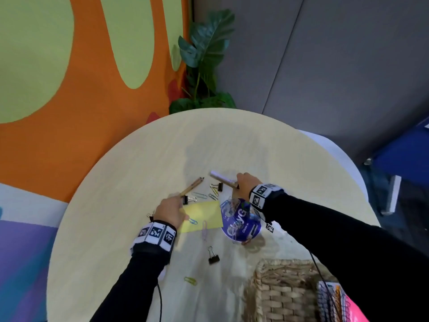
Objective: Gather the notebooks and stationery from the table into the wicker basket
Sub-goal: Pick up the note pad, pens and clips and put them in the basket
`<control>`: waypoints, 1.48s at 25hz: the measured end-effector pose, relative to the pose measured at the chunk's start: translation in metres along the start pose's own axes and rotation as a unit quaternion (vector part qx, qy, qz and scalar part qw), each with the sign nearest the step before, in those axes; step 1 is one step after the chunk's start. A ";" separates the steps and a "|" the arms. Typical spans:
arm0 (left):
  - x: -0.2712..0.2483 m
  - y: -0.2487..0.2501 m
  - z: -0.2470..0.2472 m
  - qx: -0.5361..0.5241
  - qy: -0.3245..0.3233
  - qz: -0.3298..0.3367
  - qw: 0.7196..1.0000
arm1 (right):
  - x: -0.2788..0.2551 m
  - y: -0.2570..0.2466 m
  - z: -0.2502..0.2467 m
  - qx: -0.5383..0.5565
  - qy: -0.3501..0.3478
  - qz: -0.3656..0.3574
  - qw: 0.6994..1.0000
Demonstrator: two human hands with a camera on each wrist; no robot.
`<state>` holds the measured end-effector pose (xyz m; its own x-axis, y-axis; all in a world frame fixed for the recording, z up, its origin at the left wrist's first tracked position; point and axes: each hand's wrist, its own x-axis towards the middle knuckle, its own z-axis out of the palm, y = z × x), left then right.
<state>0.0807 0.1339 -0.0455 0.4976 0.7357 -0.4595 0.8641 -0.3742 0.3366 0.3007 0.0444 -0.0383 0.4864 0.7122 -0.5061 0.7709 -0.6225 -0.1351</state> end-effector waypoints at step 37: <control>-0.275 0.106 -0.005 -0.151 0.006 0.292 0.944 | -0.270 0.093 0.048 -0.095 -0.047 -0.062 0.992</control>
<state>0.0353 -0.1057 0.1204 0.8802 0.4606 -0.1145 0.3810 -0.5419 0.7491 0.2216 -0.2219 0.0452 0.3483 0.7405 -0.5747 0.8909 -0.4522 -0.0427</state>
